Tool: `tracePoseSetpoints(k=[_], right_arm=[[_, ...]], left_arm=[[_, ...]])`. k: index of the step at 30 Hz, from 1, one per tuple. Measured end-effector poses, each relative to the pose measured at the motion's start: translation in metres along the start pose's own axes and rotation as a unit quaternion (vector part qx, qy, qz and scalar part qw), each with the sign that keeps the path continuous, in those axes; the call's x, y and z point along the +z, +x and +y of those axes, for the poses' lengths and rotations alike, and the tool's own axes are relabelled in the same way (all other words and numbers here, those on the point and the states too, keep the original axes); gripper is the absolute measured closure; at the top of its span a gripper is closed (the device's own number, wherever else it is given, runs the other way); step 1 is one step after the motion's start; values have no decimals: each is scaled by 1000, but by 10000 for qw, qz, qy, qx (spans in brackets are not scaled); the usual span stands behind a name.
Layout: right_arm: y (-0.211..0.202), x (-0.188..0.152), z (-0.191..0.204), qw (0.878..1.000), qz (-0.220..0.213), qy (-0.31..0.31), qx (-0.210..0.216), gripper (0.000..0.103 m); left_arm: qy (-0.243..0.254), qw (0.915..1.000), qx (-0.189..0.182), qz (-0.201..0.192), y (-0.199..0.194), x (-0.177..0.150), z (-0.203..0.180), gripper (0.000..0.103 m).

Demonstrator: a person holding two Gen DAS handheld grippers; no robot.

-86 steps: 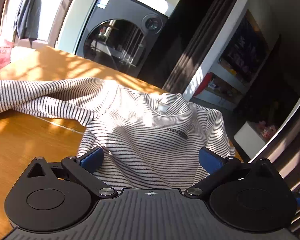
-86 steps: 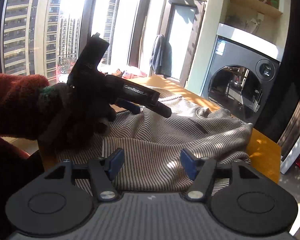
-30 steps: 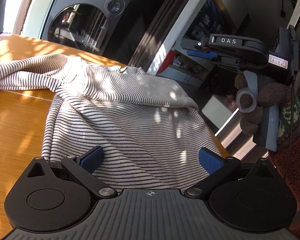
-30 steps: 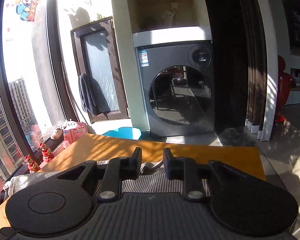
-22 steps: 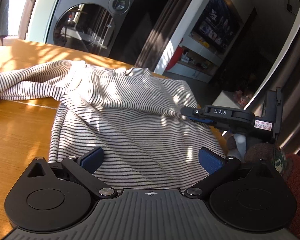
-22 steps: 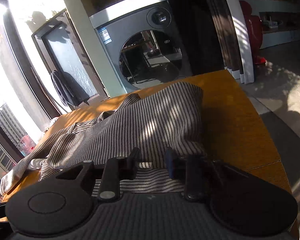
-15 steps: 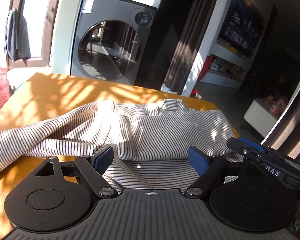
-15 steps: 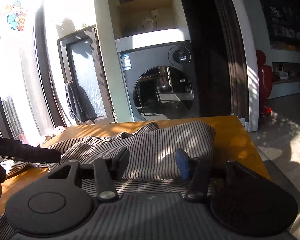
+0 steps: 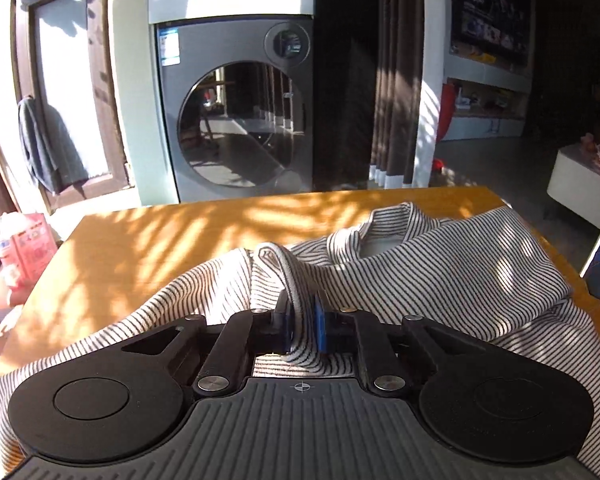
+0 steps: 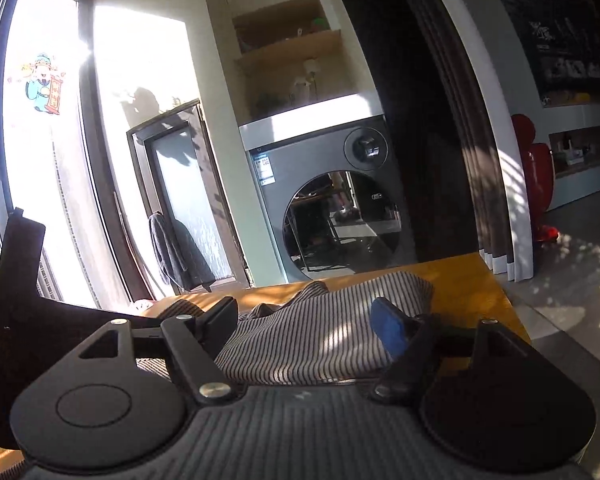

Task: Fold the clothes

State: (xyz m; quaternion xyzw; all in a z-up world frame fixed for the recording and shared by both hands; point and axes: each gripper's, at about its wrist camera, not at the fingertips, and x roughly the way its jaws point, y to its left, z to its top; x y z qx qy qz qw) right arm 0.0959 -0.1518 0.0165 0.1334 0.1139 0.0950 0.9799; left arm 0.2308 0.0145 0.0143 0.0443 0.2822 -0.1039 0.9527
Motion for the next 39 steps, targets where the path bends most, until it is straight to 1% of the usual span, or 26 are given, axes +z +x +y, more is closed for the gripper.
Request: tracePoseSetpoints(k=[3,4,5,6,8,9,10,11,12,13,14,15,16,18,19,20,21,23,26,30,32,35,36,37,38,39], right_arm=[[2,0,0,10000,36,15,14,28],[2,-1,-1,10000,55,28,17,28],[3,-1,-1,10000,74,42,19,28],[4,-1,-2,9999,91,64,16,28],[5,-1,-3,9999,116,101,-2,27],[5,-1,-3,9999,124,115,-14,27],[6,-2,-4,9998,133,128,-25,26],[6,-1,-4,9998,146,141,-27,26],[7,-1,-5,9998,159,153,-28,25],[7,-1,-5,9997,170,163,-32,24],[8,-2,-6,9997,186,172,-27,23],[8,-2,-7,9996,197,188,-23,23],[8,-2,-7,9996,205,210,-25,23],[9,-3,-7,9994,227,243,-21,23],[9,-3,-7,9994,243,242,-21,23],[10,-3,-7,9994,258,241,-20,23],[10,-3,-7,9993,277,233,-18,22],[11,-3,-7,9993,305,222,-16,21],[13,-2,-7,9992,335,222,-18,20],[15,-2,-7,9988,417,239,-30,20],[17,-2,-7,9986,476,238,-28,20],[18,-2,-5,9983,562,164,14,20],[18,-1,-2,9983,582,84,-15,20],[17,1,2,9981,614,-55,-40,20],[16,3,7,9977,646,-195,-65,20],[13,5,12,9973,652,-338,-54,20]], left_arm=[[228,9983,45,-531,-13,21,-1,90],[264,9977,44,-624,-14,25,0,90],[273,9977,44,-625,-10,30,1,90],[207,9985,21,-500,-3,31,4,89],[63,9998,-153,71,24,26,10,86],[50,9995,-86,315,35,20,12,82],[47,9988,5,491,43,11,17,80],[39,9978,89,655,50,4,21,76],[-51,9979,69,640,48,-1,28,73],[-179,9981,2,587,41,-4,36,71],[-307,9981,-30,541,31,-6,42,62],[-379,9981,-36,483,21,-7,47,49],[-375,9987,-36,357,4,-8,55,44],[-45,9999,138,81,-32,-13,64,32],[166,9994,286,-41,-50,-17,68,28],[392,9981,450,-140,-69,-23,72,21],[573,9963,609,-187,-86,-29,76,18],[829,9920,933,-162,-115,-45,86,16],[1055,9856,1313,172,-139,-75,96,15],[1443,9781,1410,506,-142,-104,99,15],[1643,9733,1494,583,-135,-111,98,15],[1726,9676,1725,645,-112,-115,110,15],[1621,9691,1728,689,-109,-113,117,17],[1515,9704,1731,732,-106,-111,125,21],[1409,9716,1734,776,-102,-109,132,38],[1306,9726,1738,827,-100,-107,137,66]])
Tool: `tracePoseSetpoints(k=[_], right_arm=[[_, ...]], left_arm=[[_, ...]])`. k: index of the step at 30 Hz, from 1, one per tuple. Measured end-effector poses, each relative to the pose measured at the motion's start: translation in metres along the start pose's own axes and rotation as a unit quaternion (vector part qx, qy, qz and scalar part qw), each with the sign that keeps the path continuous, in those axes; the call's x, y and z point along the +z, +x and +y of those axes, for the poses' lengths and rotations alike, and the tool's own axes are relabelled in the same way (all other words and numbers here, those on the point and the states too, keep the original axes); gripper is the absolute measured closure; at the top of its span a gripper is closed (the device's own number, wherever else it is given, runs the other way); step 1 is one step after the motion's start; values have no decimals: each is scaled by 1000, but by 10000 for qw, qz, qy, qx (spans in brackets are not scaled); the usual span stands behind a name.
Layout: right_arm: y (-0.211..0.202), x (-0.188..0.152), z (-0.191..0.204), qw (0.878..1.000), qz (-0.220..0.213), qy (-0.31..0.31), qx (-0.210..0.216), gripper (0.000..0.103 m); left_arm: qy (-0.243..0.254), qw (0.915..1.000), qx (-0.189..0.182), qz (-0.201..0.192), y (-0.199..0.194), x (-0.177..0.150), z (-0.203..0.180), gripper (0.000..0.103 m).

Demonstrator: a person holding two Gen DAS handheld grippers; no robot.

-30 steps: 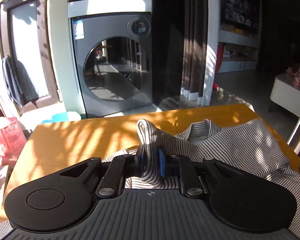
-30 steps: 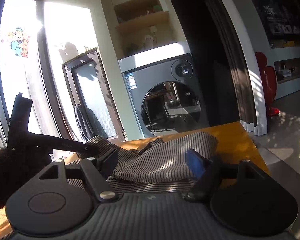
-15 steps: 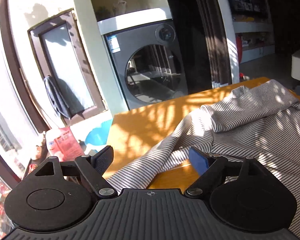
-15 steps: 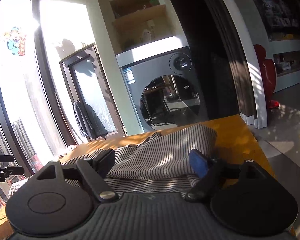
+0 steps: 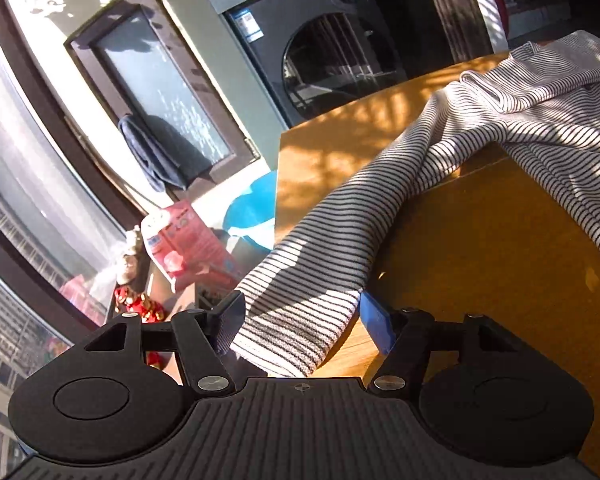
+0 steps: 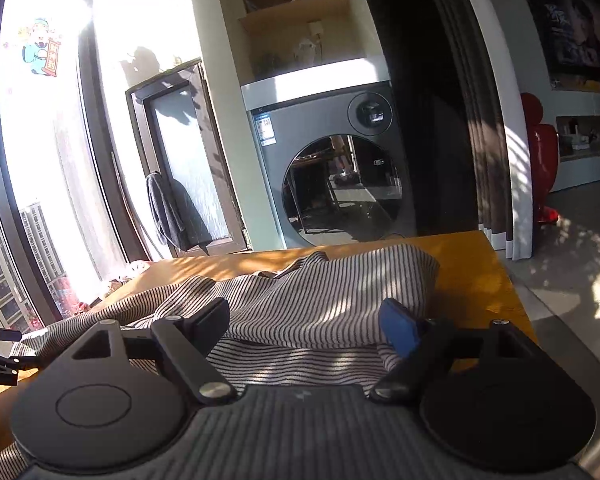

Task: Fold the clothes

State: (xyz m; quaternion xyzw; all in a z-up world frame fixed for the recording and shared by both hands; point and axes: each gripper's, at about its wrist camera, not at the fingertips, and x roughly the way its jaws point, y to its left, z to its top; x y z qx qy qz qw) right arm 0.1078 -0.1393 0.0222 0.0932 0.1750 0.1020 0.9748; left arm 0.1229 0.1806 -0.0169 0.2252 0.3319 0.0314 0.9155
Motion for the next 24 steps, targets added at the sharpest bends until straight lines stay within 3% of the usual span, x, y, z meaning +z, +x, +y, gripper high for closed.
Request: tracePoseSetpoints(k=[2,4,6,8,10,12,15,17,18,19,20,21,24], right_arm=[[-8,6,9,9997,-38,-206,103,20],[-18,13,17,9990,-131,-348,237,20],[-25,19,22,9982,-259,-424,329,20],[-31,22,25,9976,-351,-469,370,20],[-34,23,27,9974,-403,-482,359,20],[-37,23,28,9976,-380,-435,387,20],[-43,18,27,9980,-233,-312,500,20],[-44,15,27,9979,-57,-152,632,20],[-45,14,28,9973,46,-52,724,25],[-42,13,31,9956,222,46,904,42],[-40,12,35,9932,399,144,1085,50],[-36,10,41,9901,558,158,1276,59],[-31,6,64,9867,636,-185,1485,60]], left_arm=[[-151,9999,13,-54,0,2,6,96],[-296,9991,92,-285,-7,7,11,97],[-910,9930,-222,-722,-34,33,26,97],[-1623,9760,-984,-1070,-59,63,40,98],[-2015,9525,-1807,-1394,-77,92,39,101],[-2144,9259,-2617,-1679,-93,119,24,101],[-2117,8930,-3520,-1836,-108,150,-10,98],[-2178,8851,-3688,-1823,-114,161,-23,93],[-2203,8863,-3647,-1816,-113,161,-23,85],[-2227,8875,-3606,-1808,-112,160,-23,77],[-2242,8895,-3553,-1799,-111,160,-23,61],[-2095,9031,-3311,-1754,-109,154,-22,53],[-1569,9401,-2593,-1562,-103,134,-20,43]])
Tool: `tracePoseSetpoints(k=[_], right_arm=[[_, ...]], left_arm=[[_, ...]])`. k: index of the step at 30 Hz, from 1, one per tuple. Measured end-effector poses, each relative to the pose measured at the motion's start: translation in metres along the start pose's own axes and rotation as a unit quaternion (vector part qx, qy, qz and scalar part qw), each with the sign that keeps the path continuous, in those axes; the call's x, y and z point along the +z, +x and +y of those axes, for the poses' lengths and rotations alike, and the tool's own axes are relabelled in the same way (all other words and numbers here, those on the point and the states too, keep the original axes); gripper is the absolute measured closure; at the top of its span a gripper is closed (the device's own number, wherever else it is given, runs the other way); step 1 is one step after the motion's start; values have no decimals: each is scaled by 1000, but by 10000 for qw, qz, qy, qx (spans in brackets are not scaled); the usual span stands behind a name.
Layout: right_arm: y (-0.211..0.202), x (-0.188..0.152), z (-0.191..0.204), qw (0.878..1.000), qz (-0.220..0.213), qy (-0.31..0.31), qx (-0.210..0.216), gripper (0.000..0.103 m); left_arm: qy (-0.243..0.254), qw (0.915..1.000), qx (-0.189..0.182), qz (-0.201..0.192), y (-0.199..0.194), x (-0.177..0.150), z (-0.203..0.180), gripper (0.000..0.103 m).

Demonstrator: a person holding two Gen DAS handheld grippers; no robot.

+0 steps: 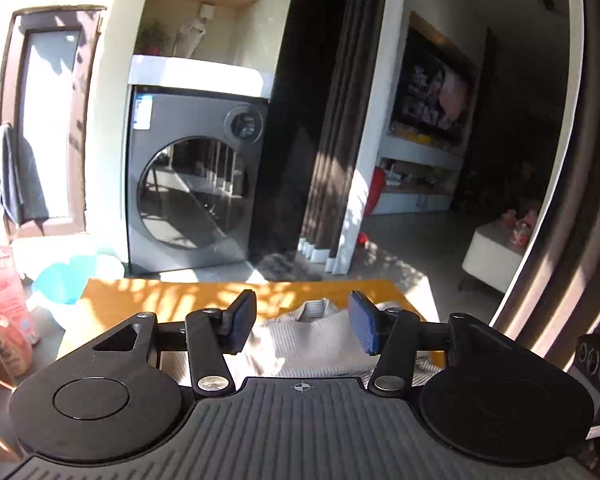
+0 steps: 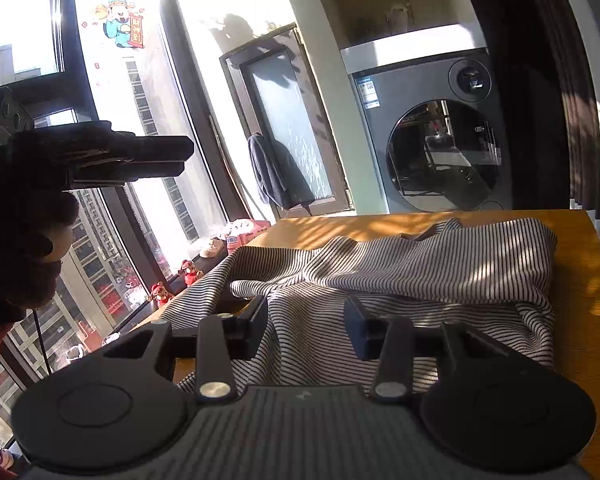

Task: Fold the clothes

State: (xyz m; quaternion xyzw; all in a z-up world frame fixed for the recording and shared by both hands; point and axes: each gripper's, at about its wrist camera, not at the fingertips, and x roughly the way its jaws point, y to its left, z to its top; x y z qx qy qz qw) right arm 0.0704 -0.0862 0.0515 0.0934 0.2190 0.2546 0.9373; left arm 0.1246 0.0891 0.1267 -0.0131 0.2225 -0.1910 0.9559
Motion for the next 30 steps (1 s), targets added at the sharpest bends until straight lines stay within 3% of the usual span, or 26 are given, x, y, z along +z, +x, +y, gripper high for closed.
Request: tracePoseSetpoints(k=[3,6,10,11,13,15,17,19,23,27,30], right_arm=[[9,0,13,9995,-35,-311,46,58],[12,-4,14,9995,36,-300,119,50],[17,-6,14,9994,154,-285,131,48],[18,-8,14,9994,188,-274,123,47],[18,-9,14,9993,252,-253,87,46],[16,-9,12,9995,257,-166,71,40],[12,-10,9,9997,237,-66,52,33],[9,-10,6,9998,204,-29,24,33],[0,-9,-1,9999,75,69,-22,33],[-11,-4,-11,9996,-139,150,-177,33],[-23,-1,-21,9986,-309,226,-358,33]], left_arm=[[1060,9908,620,560,-6,-38,6,35],[2079,9659,942,1226,-13,-87,9,33],[2651,9363,1413,1819,-7,-134,17,33],[2627,9345,1473,1896,-4,-140,23,35],[2423,9378,1525,1964,6,-141,32,48],[2201,9416,1571,2008,15,-141,39,81],[2052,9466,1580,1920,22,-133,37,94],[1994,9520,1481,1790,25,-125,29,96],[1405,9759,972,1354,27,-84,12,98],[531,9953,178,790,31,-31,-5,101],[240,9982,-443,337,36,1,-31,101]])
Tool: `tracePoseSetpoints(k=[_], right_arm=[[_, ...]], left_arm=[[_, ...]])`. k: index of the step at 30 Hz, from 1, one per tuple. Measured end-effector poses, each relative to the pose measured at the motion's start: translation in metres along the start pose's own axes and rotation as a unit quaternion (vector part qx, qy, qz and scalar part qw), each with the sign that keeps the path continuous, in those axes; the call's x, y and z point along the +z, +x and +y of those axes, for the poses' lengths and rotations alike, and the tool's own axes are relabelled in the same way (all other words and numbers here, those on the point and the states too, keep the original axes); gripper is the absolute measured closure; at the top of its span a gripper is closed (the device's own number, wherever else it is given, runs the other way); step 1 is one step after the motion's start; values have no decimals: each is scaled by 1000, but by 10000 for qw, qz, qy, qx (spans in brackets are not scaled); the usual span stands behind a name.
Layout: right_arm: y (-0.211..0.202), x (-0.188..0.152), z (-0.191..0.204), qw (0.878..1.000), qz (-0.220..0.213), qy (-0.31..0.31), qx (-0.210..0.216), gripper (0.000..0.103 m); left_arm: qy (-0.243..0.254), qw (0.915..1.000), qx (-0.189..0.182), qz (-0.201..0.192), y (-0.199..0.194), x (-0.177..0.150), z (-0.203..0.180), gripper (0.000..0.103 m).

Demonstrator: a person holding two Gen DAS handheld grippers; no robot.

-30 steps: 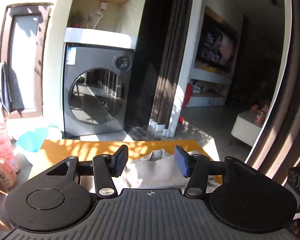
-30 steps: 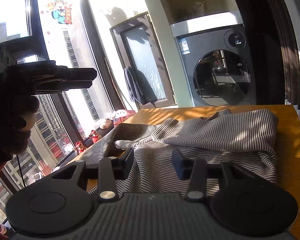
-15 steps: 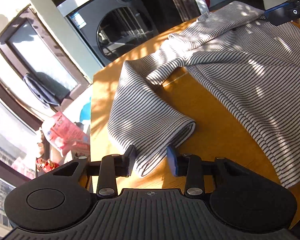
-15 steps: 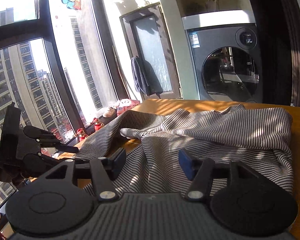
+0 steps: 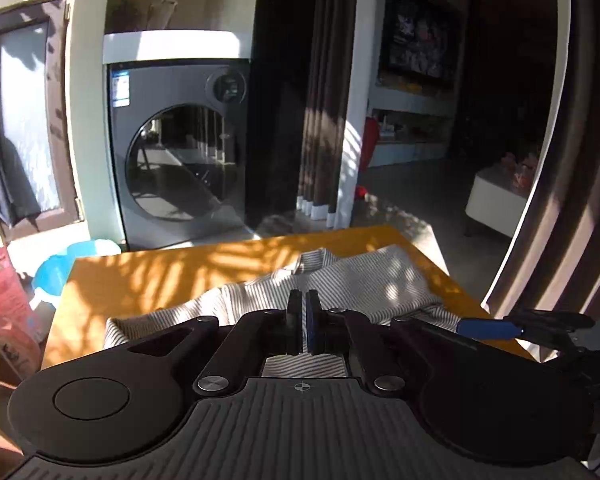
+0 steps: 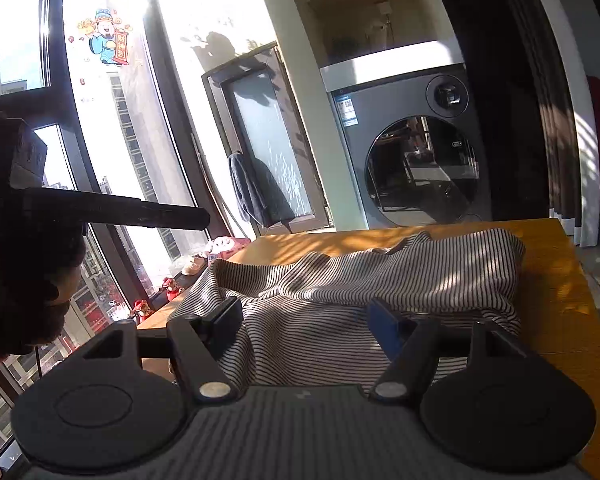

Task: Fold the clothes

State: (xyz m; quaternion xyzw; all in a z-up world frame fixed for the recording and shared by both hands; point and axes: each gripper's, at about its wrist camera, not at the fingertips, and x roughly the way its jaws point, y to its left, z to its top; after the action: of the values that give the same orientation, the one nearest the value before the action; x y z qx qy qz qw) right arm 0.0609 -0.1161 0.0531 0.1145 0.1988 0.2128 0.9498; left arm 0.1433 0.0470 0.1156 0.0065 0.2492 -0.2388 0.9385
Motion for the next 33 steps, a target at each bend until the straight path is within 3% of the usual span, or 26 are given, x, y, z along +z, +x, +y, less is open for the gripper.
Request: tracePoseSetpoints(k=[7,10,12,14,17,24,28,29,31,33], right_arm=[[-20,2,-31,9984,-107,259,-499,33],[-24,0,-42,9970,-54,445,-630,32],[-22,-1,-47,9960,10,632,-629,32],[-18,-3,-51,9944,92,867,-596,32],[-4,-7,-51,9902,303,1328,-322,33],[31,-4,-21,9846,837,1535,86,33],[43,0,-4,9790,1107,1686,311,34],[46,1,1,9777,1179,1699,369,37],[48,1,10,9770,1325,1589,515,60],[47,3,23,9788,1459,1259,689,73]], left_arm=[[-5,9945,-1049,-75,27,9,-59,98],[-38,9935,-1135,-77,25,0,-64,80],[-158,9957,-905,-139,19,-6,-54,53],[-328,9972,-650,-192,14,-8,-41,45],[-823,9960,-253,-254,5,-11,-9,22],[-1416,9888,461,-118,-13,-36,59,9],[-1689,9845,472,34,-22,-57,86,8],[-1782,9829,470,44,-24,-65,93,8],[-1955,9796,455,56,-27,-74,104,7],[-2165,9752,457,59,-31,-85,116,6]])
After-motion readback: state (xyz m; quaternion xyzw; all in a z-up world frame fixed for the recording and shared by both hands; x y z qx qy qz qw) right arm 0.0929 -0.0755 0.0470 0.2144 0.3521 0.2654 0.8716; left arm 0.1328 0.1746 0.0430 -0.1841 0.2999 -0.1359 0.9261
